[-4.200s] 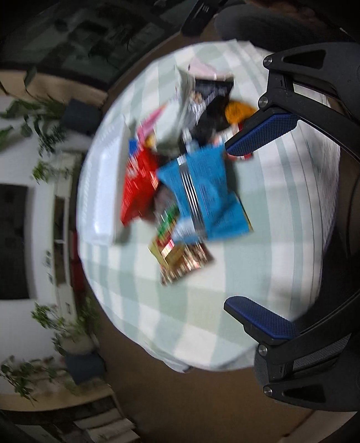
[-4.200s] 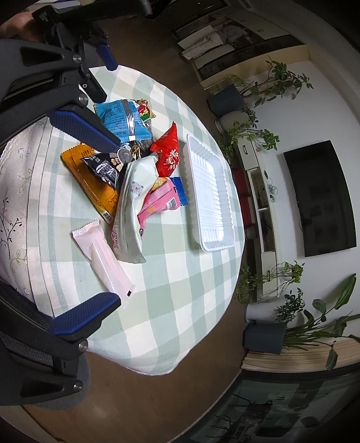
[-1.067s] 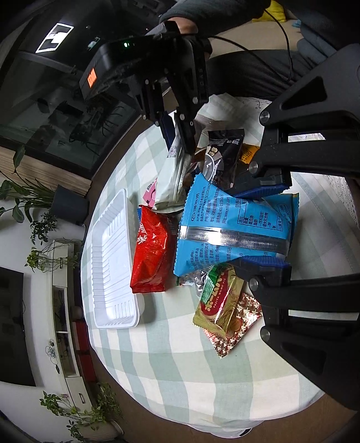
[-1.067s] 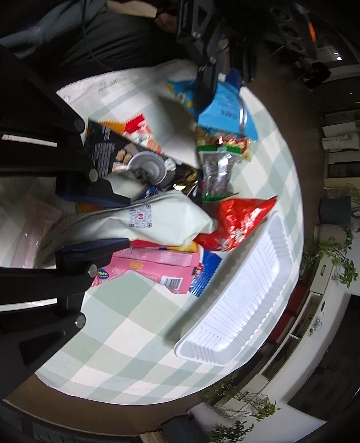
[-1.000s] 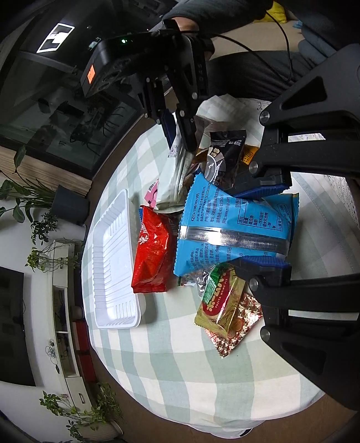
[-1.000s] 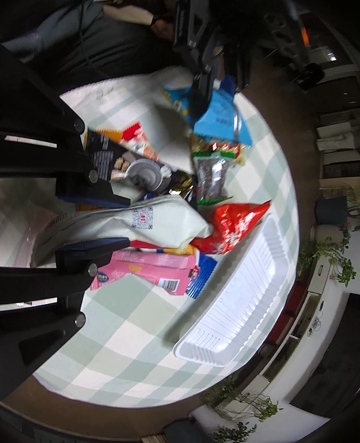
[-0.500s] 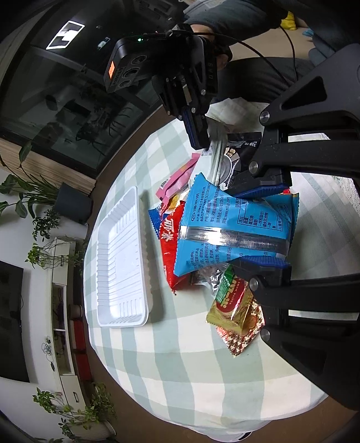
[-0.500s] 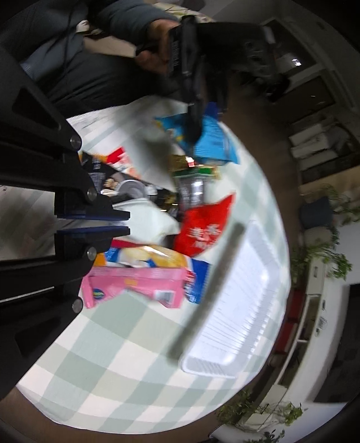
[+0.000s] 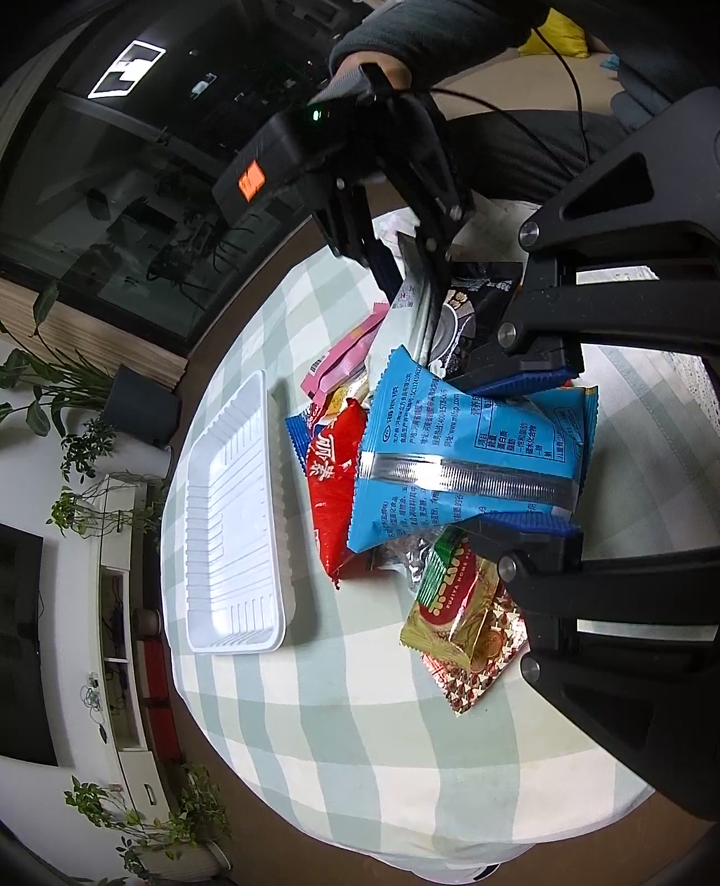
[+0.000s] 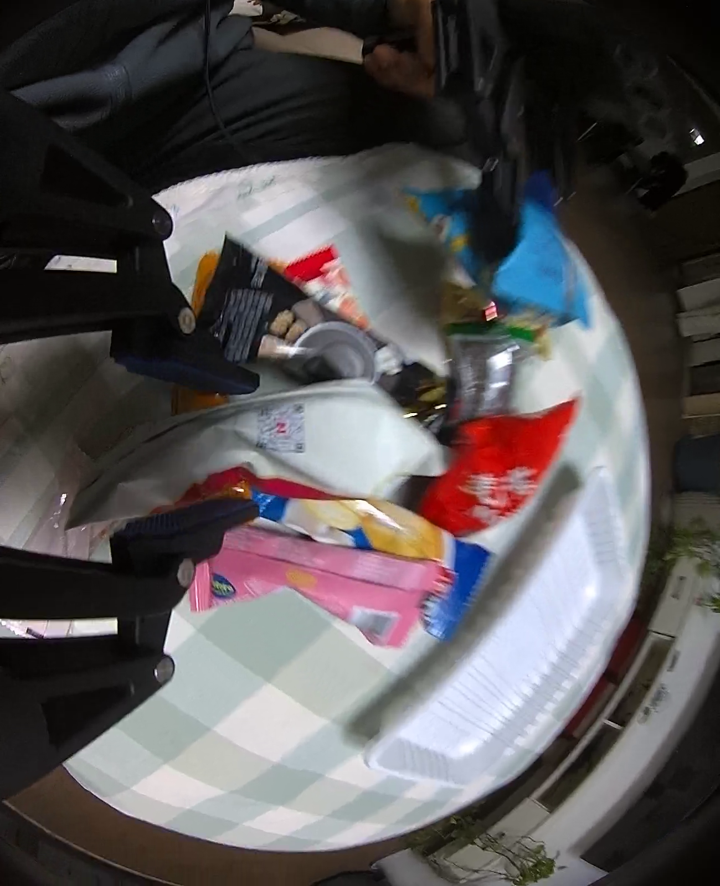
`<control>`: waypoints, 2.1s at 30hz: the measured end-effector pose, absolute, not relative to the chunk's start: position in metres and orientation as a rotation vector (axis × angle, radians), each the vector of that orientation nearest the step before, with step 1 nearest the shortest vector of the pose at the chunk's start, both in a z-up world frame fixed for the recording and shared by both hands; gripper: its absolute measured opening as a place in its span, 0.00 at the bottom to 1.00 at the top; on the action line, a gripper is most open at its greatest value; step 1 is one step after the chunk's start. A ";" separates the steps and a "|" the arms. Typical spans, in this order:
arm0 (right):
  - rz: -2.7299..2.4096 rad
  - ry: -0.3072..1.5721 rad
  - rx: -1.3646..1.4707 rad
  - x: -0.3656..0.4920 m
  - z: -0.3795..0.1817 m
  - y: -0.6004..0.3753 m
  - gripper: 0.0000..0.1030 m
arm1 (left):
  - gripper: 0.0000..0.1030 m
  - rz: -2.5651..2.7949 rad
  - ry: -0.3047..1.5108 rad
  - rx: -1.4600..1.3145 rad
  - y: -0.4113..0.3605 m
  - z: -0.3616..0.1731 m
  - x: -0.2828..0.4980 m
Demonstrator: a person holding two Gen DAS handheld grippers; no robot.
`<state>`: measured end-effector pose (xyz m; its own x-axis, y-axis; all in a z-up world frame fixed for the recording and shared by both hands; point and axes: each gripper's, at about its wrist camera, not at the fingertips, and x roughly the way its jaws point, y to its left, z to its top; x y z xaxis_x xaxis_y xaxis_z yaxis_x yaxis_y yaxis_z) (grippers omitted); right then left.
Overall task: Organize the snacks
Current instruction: 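Carry both packets over the white tray and open both grippers to drop them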
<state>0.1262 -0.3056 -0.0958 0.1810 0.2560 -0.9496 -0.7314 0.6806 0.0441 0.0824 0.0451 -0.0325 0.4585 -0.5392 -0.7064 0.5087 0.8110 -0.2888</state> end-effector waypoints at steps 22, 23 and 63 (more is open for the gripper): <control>0.773 0.994 -0.034 0.133 -0.027 -0.352 0.18 | 0.31 -0.674 0.834 -0.060 0.051 0.009 0.110; 0.739 0.978 0.006 0.143 -0.023 -0.361 0.18 | 0.31 -0.673 0.834 -0.057 0.051 0.013 0.119; 0.212 1.040 0.149 0.345 -0.098 -0.375 0.45 | 0.49 -0.332 1.106 0.171 -0.039 -0.072 0.362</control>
